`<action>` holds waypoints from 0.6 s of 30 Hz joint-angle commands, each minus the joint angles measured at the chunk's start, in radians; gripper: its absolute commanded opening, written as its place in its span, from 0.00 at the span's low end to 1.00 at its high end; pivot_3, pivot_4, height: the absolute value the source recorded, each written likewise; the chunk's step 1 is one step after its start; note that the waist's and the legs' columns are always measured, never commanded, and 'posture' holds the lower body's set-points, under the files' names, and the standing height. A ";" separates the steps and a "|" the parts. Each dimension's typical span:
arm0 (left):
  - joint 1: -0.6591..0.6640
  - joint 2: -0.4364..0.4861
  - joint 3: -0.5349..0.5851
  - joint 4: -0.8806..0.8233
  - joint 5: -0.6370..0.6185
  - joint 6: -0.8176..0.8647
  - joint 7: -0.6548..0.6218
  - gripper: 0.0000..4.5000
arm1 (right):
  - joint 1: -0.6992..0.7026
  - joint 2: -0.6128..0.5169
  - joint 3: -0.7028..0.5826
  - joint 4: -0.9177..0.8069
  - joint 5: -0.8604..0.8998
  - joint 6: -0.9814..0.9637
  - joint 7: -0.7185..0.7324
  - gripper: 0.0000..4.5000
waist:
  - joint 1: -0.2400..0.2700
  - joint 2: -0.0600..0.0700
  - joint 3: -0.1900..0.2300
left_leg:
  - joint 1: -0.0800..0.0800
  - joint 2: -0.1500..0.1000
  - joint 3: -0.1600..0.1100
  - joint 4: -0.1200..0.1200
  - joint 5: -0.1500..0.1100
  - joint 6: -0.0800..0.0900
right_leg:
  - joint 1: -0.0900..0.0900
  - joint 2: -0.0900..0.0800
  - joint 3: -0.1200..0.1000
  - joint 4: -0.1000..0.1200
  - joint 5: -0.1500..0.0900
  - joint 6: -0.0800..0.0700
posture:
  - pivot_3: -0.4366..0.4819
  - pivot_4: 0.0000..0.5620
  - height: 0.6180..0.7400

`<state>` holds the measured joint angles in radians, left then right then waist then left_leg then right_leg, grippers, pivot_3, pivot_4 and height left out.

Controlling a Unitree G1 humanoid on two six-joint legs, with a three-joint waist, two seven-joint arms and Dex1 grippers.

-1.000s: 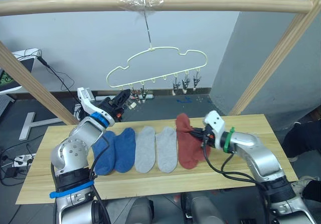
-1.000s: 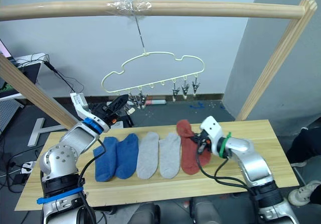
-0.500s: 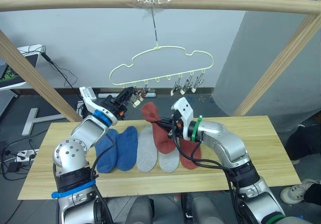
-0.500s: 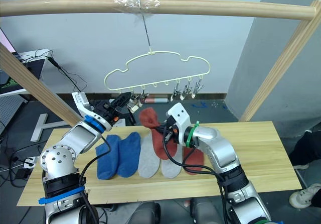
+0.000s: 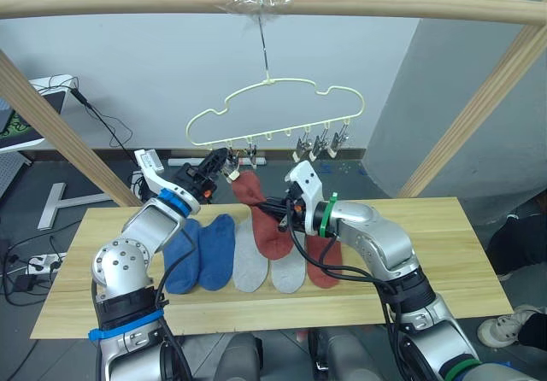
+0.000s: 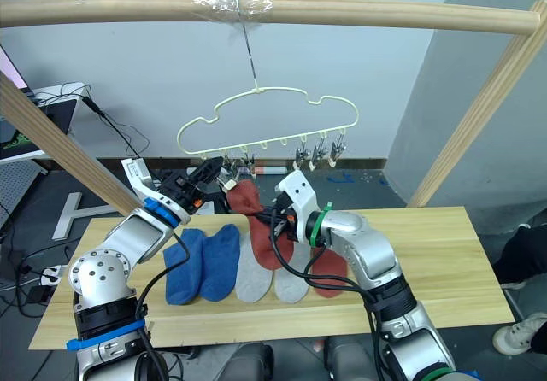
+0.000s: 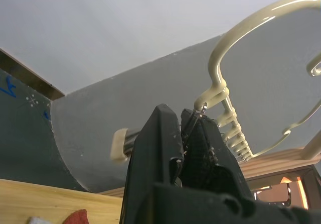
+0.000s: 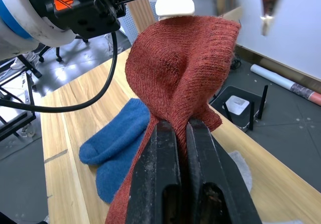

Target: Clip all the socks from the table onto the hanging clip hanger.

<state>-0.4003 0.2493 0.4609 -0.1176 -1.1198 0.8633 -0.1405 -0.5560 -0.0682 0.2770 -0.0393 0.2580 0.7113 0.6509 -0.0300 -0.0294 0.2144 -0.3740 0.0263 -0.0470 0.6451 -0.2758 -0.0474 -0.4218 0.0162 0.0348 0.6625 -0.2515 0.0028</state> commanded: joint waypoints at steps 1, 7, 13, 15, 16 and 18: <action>0.011 0.014 -0.007 -0.029 -0.005 -0.012 -0.004 0.02 | -0.052 0.044 0.001 -0.001 0.025 -0.014 -0.006 0.02 | 0.000 0.000 0.000 | 0.000 0.000 0.000 0.000 0.000 0.000 | 0.000 0.000 0.000 0.000 0.000 0.000 | 0.56 0.39 1.00; 0.015 0.019 -0.015 -0.029 -0.001 -0.028 -0.012 0.02 | -0.056 0.055 -0.003 0.006 0.024 -0.014 -0.002 0.02 | 0.002 0.000 0.001 | -0.001 0.000 -0.001 0.000 0.000 0.000 | 0.000 -0.001 -0.001 -0.001 0.000 0.000 | 0.56 0.40 1.00; 0.029 0.021 -0.008 -0.047 -0.024 -0.043 -0.027 0.32 | -0.049 0.049 -0.001 0.001 0.026 -0.010 -0.001 0.00 | 0.002 0.000 0.005 | -0.002 0.000 -0.002 0.000 0.000 0.000 | -0.001 -0.001 -0.002 -0.001 0.000 -0.001 | 0.56 0.40 1.00; 0.033 0.027 -0.009 -0.049 -0.025 -0.040 -0.025 0.46 | -0.050 0.050 -0.001 0.002 0.027 -0.010 -0.001 0.00 | 0.003 0.000 0.009 | -0.002 0.000 -0.003 0.000 0.000 0.000 | -0.001 -0.001 -0.003 -0.001 0.000 0.000 | 0.56 0.40 1.00; 0.035 0.030 -0.009 -0.051 -0.028 -0.039 -0.025 0.53 | -0.050 0.051 -0.001 0.004 0.027 -0.011 -0.002 0.00 | 0.004 -0.001 0.010 | -0.003 0.000 -0.004 0.000 0.000 0.000 | -0.001 -0.001 -0.003 -0.001 0.000 -0.001 | 0.56 0.40 1.00; 0.041 0.037 -0.005 -0.058 -0.038 -0.033 -0.023 0.67 | -0.048 0.054 0.000 0.009 0.025 -0.015 -0.005 0.00 | 0.005 -0.001 0.010 | -0.005 0.000 -0.005 0.001 0.000 0.000 | -0.002 -0.001 -0.004 -0.001 0.000 -0.001 | 0.56 0.40 1.00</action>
<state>-0.3609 0.2735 0.4420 -0.1205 -1.1272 0.8365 -0.1609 -0.6019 -0.0243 0.2766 -0.0139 0.2657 0.7103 0.6484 -0.0252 -0.0309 0.2244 -0.3793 0.0262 -0.0516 0.6459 -0.2757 -0.0475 -0.4243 0.0155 0.0305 0.6617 -0.2509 0.0018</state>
